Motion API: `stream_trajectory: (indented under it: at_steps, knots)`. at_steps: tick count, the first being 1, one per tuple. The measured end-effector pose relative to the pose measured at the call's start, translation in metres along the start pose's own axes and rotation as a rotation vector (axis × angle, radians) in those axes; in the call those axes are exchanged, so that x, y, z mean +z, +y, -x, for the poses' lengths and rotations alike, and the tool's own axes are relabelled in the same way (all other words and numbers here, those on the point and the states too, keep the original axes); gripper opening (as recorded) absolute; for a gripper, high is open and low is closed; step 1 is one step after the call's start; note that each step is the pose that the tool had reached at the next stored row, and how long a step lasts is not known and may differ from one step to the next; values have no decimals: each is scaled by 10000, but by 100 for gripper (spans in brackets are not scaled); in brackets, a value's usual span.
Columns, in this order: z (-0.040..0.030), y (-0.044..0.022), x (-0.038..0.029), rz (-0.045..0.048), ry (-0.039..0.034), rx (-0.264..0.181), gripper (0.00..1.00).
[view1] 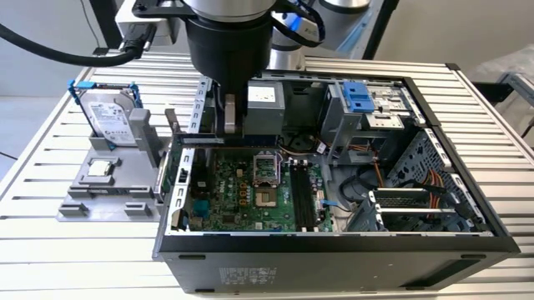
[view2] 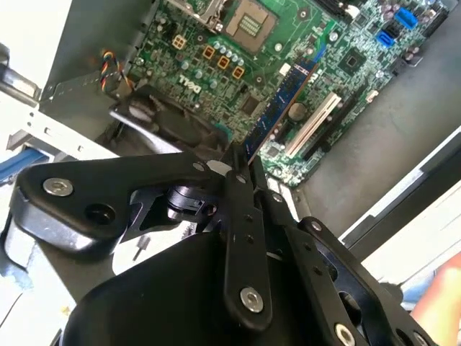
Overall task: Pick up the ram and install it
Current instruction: 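Pick up the ram and move it above insertion slot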
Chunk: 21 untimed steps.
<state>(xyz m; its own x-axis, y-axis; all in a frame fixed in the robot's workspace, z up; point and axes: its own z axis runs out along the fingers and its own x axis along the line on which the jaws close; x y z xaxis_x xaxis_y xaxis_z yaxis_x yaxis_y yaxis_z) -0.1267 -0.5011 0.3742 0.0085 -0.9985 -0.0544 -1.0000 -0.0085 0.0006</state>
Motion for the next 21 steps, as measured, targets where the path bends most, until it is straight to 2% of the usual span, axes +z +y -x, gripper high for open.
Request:
stream_trajectory:
  at_steps: [7,21]
  knots:
    - [-1,-158,0,0,1,0,0]
    - [-5,-582,-1,4,0,0,0]
